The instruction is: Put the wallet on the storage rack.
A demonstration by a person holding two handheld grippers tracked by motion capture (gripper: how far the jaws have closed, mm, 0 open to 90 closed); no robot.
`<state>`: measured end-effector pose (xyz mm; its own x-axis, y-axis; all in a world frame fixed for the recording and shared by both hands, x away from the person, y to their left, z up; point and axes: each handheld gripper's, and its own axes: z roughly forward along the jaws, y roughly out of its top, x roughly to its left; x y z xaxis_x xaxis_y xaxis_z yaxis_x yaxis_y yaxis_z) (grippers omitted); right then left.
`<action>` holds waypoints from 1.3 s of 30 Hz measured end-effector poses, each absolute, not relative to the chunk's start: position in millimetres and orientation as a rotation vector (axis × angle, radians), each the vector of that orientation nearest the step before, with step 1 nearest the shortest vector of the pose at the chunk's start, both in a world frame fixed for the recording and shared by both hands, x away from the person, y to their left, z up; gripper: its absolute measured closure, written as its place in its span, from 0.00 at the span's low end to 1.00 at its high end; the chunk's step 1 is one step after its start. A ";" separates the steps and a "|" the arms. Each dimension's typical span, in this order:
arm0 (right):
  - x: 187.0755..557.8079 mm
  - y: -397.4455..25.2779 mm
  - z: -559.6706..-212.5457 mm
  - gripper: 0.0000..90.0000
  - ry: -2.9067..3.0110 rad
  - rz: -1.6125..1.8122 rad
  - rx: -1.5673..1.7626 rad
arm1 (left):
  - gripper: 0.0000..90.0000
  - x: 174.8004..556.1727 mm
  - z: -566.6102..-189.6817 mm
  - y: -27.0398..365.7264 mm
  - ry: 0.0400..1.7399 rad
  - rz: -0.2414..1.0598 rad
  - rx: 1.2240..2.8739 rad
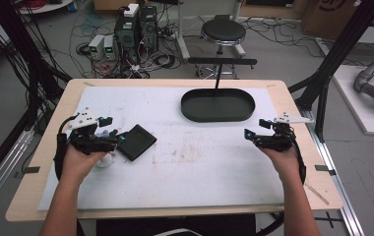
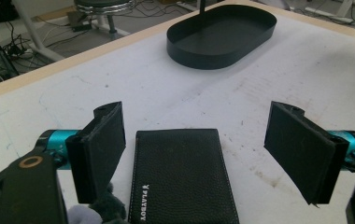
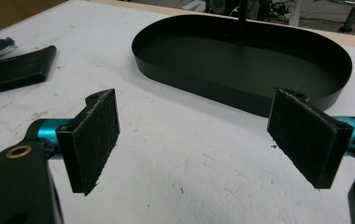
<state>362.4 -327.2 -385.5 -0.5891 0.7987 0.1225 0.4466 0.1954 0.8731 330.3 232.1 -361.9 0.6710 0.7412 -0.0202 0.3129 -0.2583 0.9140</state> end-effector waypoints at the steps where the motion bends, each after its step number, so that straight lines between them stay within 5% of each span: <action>1: 362.8 -328.0 -385.9 0.19 2.119 1.348 1.178 | 0.23 330.3 -361.9 232.1 0.834 0.516 1.846; 19: 365.1 -304.5 -384.6 0.19 2.210 1.383 1.091 | 0.23 323.6 -360.4 236.3 0.830 0.524 1.850; 39: 412.1 -204.8 -385.3 0.19 2.422 1.388 1.006 | 0.23 314.7 -356.7 250.9 0.853 0.542 1.836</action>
